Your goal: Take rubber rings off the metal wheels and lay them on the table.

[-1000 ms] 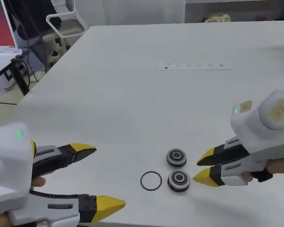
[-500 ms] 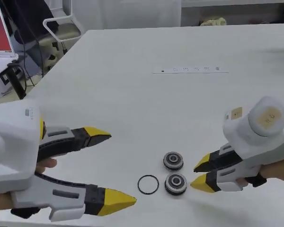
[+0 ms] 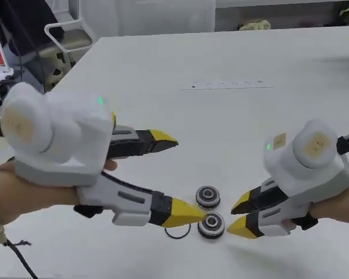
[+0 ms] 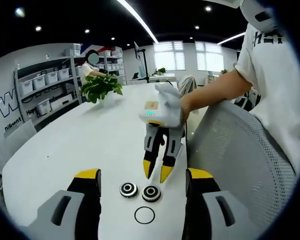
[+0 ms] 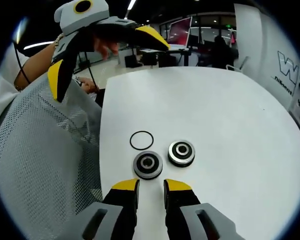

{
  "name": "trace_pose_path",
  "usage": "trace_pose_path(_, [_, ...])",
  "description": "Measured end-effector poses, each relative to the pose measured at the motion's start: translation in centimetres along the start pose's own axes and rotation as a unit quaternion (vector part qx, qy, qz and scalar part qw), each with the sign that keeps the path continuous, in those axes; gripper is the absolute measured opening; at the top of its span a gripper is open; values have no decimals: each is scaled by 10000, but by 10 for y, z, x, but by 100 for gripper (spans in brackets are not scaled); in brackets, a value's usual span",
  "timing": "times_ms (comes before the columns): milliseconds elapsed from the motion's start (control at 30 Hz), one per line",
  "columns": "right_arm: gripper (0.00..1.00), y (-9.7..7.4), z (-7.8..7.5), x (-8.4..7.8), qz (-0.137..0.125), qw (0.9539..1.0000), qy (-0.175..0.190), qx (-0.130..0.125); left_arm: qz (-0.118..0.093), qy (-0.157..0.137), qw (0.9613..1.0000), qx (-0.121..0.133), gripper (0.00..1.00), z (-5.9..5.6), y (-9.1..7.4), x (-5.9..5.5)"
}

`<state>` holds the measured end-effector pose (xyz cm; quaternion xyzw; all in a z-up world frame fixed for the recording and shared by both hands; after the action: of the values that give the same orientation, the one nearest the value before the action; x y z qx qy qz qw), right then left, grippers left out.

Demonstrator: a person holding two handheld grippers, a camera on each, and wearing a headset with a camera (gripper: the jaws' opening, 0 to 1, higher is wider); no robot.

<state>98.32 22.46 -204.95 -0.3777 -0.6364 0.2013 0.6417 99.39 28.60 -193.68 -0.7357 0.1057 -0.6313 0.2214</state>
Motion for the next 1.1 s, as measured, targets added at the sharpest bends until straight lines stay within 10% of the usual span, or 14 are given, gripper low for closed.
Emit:
trace_pose_path(400, [17, 4, 1, -3, -23, 9999, 103, 33, 126, 142, 9998, -50, 59, 15, 44, -22])
trace_pose_path(833, [18, 11, 1, 0, -262, 9990, 363, 35, 12, -210, 9998, 31, 38, 21, 54, -53])
trace_pose_path(1100, [19, 16, 4, -1, -308, 9985, 445, 104, 358, -120, 9992, -157, 25, 13, 63, -75])
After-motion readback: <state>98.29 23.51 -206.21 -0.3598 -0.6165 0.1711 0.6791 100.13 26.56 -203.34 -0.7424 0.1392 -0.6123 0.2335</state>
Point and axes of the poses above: the centre of the closed fingertips' face, and the gripper's own axes: y roughly forward along the fingers, z roughly to its left, x roughly out of its top, the point moved 2 cm from there along -y, roughly backward along the fingers, and after that the axes turned 15 degrees about -y, right-handed, at the moved point
